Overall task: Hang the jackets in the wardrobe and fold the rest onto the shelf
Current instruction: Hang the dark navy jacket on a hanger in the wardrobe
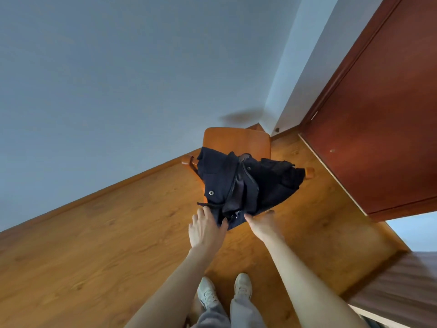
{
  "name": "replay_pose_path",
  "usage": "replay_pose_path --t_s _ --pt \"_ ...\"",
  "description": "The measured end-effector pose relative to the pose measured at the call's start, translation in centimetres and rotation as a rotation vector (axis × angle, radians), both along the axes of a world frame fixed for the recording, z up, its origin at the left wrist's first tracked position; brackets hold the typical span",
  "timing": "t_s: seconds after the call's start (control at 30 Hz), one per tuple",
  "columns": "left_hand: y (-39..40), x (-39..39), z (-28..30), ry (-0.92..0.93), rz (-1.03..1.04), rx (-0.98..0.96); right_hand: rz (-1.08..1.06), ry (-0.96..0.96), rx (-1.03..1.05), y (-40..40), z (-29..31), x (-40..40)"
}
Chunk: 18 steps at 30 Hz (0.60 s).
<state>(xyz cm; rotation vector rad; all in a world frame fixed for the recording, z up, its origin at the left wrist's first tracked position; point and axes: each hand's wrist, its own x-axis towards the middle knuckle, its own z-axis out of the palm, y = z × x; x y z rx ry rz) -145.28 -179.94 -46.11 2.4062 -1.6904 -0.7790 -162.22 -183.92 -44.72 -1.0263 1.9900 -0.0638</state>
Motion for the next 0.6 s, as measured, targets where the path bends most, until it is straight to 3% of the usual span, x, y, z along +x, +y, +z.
replay_pose_path --t_s 0.13,0.3,0.6 --pt "-3.1 -0.8 -1.4 0.047 0.104 0.038 -0.202 -0.249 -0.072 -1.8 -2.9 1.3" --pt "-4.3 -0.4 -1.5 0.132 0.189 -0.041 -0.321 -0.217 -0.145 -2.6 -2.7 2.2" --pt "-2.5 4.3 6.3 0.392 0.303 -0.429 -0.226 -0.267 -0.555 -1.0 8.0 2.1"
